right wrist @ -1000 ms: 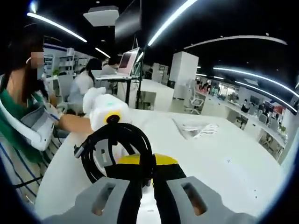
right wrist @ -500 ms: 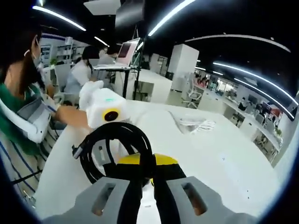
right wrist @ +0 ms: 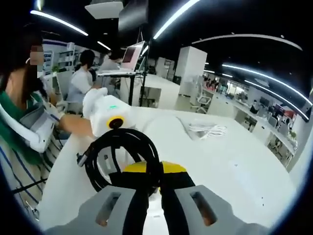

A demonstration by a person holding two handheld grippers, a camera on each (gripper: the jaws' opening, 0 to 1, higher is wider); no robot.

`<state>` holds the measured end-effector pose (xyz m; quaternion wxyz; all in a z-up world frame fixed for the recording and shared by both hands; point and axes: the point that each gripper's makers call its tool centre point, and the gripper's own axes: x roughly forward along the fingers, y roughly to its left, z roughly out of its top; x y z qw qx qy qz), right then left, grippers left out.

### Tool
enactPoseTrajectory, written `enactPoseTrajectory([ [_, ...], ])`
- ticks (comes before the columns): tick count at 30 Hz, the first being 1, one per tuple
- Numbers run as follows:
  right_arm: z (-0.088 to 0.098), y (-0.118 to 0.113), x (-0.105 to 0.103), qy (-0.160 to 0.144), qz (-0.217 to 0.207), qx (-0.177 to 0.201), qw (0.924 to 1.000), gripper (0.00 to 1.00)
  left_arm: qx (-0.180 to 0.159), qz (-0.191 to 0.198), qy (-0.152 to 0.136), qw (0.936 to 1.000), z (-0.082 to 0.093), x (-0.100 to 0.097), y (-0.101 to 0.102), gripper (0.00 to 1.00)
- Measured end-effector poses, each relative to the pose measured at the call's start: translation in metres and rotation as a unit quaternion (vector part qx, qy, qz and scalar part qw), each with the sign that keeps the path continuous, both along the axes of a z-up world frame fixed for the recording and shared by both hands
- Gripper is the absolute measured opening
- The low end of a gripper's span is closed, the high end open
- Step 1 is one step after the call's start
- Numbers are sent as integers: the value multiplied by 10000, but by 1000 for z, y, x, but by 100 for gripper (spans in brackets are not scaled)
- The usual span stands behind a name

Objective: Straighten the power strip on the desk, plug the charger into it

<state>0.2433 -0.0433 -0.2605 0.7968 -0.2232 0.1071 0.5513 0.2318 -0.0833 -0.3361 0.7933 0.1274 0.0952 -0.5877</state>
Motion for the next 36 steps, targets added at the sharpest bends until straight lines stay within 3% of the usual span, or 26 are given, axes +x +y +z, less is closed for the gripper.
enactPoseTrajectory([
  [9, -1, 1, 0, -124, -128, -136, 9997, 7, -62, 3, 59, 10000, -1, 1, 0, 28],
  [15, -1, -1, -2, -362, -137, -325, 9987, 7, -48, -9, 9, 10000, -2, 0, -2, 28],
  [26, -1, -2, -2, -389, -164, -202, 9989, 7, -30, -9, -65, 10000, -1, 2, -1, 28],
  [34, -2, -1, -1, -463, -81, -632, 9969, 8, 156, 37, -354, 9992, 5, 6, 29, 29],
  [36, -3, -1, -1, -469, -65, -657, 9967, 8, 170, 329, -459, 9983, 7, 17, 45, 27],
])
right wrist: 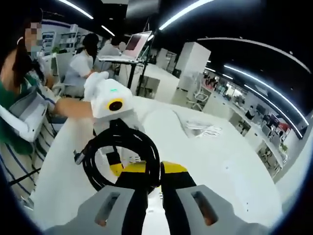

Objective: Straighten the power strip on the desk, plug the charger into it

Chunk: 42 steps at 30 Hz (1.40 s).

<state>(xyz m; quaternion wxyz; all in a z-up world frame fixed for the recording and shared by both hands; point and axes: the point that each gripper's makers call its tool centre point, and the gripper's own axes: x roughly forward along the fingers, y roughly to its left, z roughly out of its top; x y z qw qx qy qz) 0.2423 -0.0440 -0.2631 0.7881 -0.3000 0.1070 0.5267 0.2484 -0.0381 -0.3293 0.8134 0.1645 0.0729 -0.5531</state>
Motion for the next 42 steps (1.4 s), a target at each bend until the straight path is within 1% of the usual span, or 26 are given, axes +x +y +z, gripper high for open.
enactPoseTrajectory([
  [1, 0, 0, 0, 1, 9, 3, 10000, 8, -49, 172, -36, 9998, 1, 6, 11, 27],
  [3, -1, 1, 1, 36, 0, 63, 10000, 8, -212, 401, 22, 9990, 5, 13, 26, 27],
  [4, 0, 0, 1, 48, -14, 85, 10000, 8, -293, 502, -10, 9983, 9, 16, 33, 27],
  [8, 0, 0, 1, 57, -39, 137, 9999, 8, -485, 644, 7, 9967, 15, 21, 51, 26],
  [10, -1, 1, 0, 55, -55, 145, 9999, 8, -462, 765, -6, 9960, 14, 25, 56, 26],
  [11, -1, 1, 0, 52, -69, 133, 9999, 8, -347, 837, -101, 9958, 13, 28, 59, 27],
  [14, -1, 1, 0, 51, -81, 55, 9999, 8, -199, 943, -282, 9949, 12, 29, 62, 27],
  [17, -2, 3, 0, 44, -96, -36, 9999, 8, -175, 957, -351, 9946, 14, 28, 62, 27],
  [20, -2, 5, 1, 61, -106, -86, 9999, 9, -270, 927, -319, 9948, 16, 27, 62, 27],
  [26, -2, 9, 1, 94, -106, -140, 9998, 10, -416, 951, -252, 9943, 22, 29, 70, 27],
  [33, -1, 10, 0, 125, -78, -230, 9996, 11, -653, 959, -163, 9931, 29, 28, 72, 27],
  [38, -1, 10, 0, 124, -72, -252, 9996, 12, -645, 991, -164, 9928, 28, 27, 72, 26],
  [42, -3, 9, 0, 167, -82, -289, 9994, 15, -604, 1003, -186, 9929, 27, 27, 71, 26],
])
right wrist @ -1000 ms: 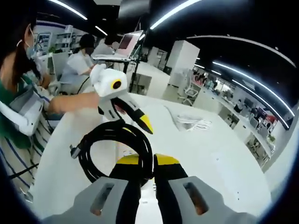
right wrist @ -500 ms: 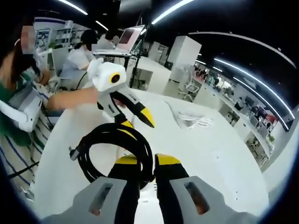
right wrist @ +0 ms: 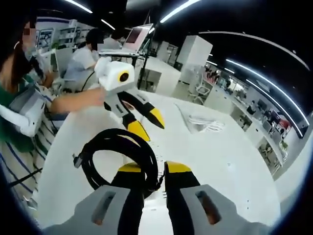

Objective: Straighten the power strip on the desk, plug the charger into it

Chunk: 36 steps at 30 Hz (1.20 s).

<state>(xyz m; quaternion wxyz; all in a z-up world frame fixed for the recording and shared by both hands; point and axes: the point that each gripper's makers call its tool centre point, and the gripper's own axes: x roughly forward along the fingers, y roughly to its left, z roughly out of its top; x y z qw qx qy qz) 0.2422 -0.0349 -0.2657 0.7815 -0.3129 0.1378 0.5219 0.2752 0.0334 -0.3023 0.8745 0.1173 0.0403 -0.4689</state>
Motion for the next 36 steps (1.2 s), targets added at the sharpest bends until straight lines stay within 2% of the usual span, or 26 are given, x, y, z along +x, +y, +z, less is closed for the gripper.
enactPoseTrajectory([
  [5, 0, -1, -2, -28, 34, -1, 10000, 15, 3, -10, 15, 10000, 1, 2, 1, 27],
  [10, 0, -3, -2, -9, 36, 27, 10000, 15, 186, 3, -90, 9998, 0, -1, 0, 27],
  [20, -1, -6, -5, -168, 63, -37, 9998, 16, 305, 21, -171, 9994, 0, -3, 3, 27],
  [27, -2, -5, -8, -161, 156, -123, 9997, 17, 90, 133, 25, 9999, 2, 0, 11, 27],
  [34, -5, -3, -12, -134, 224, -342, 9991, 18, 24, 175, -31, 9998, 6, -2, 14, 27],
  [36, -8, -6, -11, -131, 144, -513, 9985, 22, -25, 189, -26, 9998, 8, -2, 15, 27],
])
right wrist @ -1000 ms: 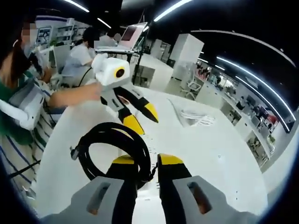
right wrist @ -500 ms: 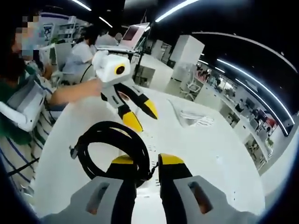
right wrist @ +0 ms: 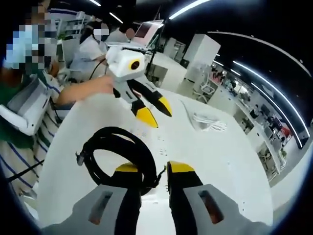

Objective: Straighten the power strip on the desk, plug the charger into it

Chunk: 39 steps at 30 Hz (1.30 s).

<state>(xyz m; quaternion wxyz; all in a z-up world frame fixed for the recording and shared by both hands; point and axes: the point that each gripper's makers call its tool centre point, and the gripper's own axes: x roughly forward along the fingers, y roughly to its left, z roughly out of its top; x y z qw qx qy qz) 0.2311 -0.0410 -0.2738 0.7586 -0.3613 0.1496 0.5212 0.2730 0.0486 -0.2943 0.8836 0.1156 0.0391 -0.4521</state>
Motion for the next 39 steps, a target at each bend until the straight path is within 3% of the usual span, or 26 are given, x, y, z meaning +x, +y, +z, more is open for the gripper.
enactPoseTrajectory([
  [2, -6, -3, 3, -100, -63, -211, 9997, 23, -32, -9, -3, 10000, 1, -1, 0, 27],
  [8, -8, -3, 2, 0, -88, -185, 9998, 22, -95, -63, -16, 9999, 5, -2, -1, 27],
  [16, -16, -7, 1, 165, -164, -749, 9969, 22, -79, -59, -40, 9999, 6, -3, -1, 27],
  [22, -26, -7, -2, 415, -227, -1404, 9890, 21, -64, -73, -58, 9999, 6, -5, -3, 27],
  [28, -25, -6, -2, 404, -295, -1758, 9832, 20, -37, -83, -73, 9999, 7, -5, -3, 27],
  [32, -34, -15, -4, 520, -382, -2227, 9728, 21, -44, -72, -89, 9999, 8, -6, -3, 27],
  [39, -41, -11, -3, 586, -435, -2152, 9738, 23, -54, -95, -121, 9999, 11, -5, -3, 27],
])
